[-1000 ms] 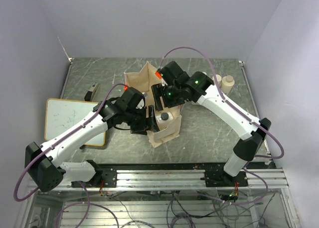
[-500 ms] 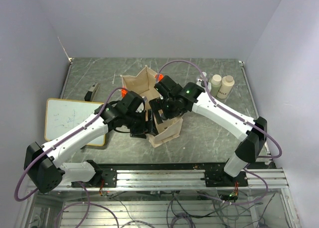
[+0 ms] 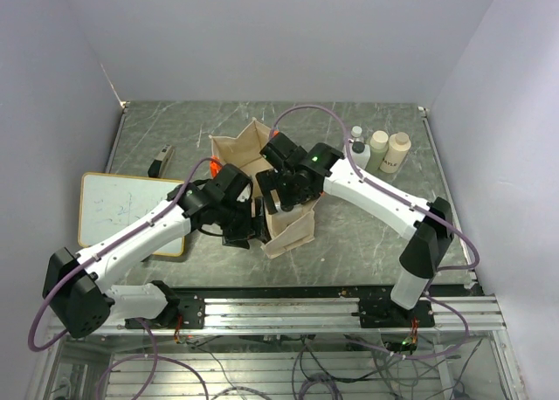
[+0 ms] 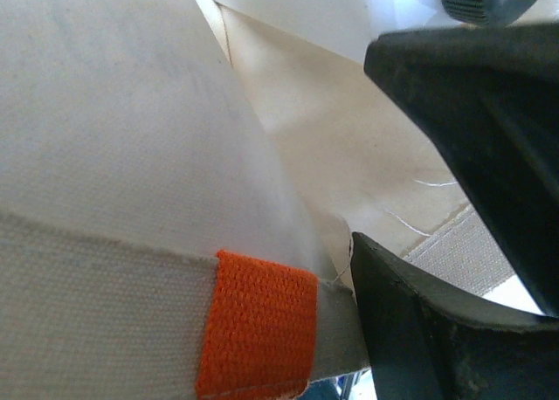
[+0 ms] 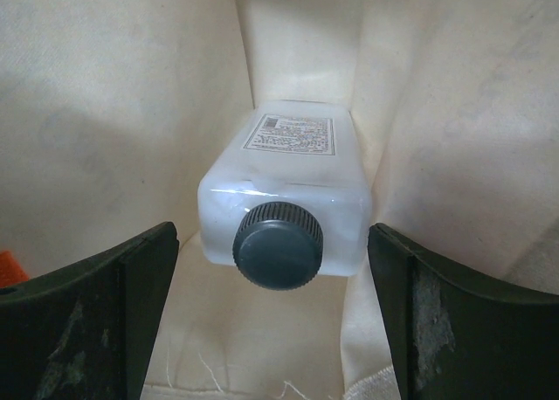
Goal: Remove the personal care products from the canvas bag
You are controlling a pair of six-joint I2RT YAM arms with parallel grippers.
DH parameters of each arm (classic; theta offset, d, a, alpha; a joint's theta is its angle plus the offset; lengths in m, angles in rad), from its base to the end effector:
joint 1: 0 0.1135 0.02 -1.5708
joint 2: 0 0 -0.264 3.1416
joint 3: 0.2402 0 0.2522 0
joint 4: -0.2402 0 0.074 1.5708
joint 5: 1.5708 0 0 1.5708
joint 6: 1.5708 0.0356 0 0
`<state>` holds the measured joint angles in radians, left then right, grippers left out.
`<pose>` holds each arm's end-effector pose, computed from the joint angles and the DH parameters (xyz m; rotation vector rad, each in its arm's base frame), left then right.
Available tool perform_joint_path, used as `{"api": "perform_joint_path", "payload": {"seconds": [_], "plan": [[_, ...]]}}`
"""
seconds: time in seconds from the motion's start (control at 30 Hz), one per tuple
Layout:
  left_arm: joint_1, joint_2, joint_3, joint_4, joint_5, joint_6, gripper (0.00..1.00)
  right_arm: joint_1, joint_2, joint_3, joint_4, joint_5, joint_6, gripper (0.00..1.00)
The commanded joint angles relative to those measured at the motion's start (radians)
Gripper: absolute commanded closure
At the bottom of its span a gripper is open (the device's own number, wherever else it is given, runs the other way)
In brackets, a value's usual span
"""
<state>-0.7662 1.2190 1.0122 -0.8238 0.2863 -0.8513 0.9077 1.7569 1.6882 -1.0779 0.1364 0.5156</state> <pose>0.1636 -0.1714 0.2770 -0.0076 2.8505 -0.8539 0.2268 0.2826 0.3164 -0.4911 2.6783 0.2421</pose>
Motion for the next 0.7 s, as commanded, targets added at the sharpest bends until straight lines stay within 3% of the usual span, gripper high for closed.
{"api": "perform_joint_path", "payload": {"seconds": [0.0, 0.43, 0.53, 0.67], "plan": [[-0.02, 0.009, 0.026, 0.032, 0.037, 0.073, 0.22, 0.024, 0.07, -0.046, 0.012, 0.046, 0.073, 0.13], [-0.019, 0.037, 0.062, 0.013, 0.034, 0.102, 0.21, 0.028, 0.14, -0.082, 0.045, 0.074, 0.072, 0.09], [-0.018, 0.037, 0.066, 0.003, 0.029, 0.105, 0.22, 0.029, 0.149, -0.065, 0.04, 0.071, 0.071, 0.16], [-0.019, 0.027, 0.073, -0.016, 0.008, 0.107, 0.21, 0.028, 0.112, -0.046, 0.041, 0.08, 0.07, 0.38]]}}
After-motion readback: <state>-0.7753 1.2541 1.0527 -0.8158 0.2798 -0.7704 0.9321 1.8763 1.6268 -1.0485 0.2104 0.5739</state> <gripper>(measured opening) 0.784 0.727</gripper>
